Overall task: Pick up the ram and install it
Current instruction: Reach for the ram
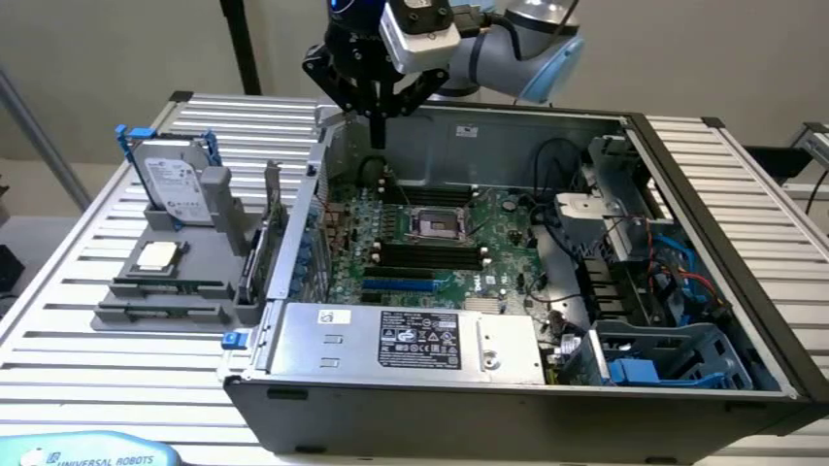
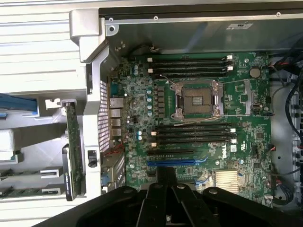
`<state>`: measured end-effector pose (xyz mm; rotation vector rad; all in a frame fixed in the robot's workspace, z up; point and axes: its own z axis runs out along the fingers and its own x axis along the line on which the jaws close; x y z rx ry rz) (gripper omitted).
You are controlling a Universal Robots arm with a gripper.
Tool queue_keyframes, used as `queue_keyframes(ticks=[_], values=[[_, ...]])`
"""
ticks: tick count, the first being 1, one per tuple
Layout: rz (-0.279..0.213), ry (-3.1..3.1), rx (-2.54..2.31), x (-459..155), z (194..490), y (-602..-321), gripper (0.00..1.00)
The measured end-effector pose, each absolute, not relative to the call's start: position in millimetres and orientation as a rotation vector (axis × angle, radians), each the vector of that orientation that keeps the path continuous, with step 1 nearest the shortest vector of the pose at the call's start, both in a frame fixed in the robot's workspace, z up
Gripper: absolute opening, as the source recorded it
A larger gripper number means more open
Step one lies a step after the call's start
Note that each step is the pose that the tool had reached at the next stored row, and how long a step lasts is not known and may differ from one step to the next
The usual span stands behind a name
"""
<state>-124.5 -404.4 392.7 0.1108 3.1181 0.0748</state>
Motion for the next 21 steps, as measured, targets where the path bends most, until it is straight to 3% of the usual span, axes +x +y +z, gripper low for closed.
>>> queue_keyframes(ticks=[21], values=[[0.075, 3.118, 0.111, -217, 391, -436, 0.11]])
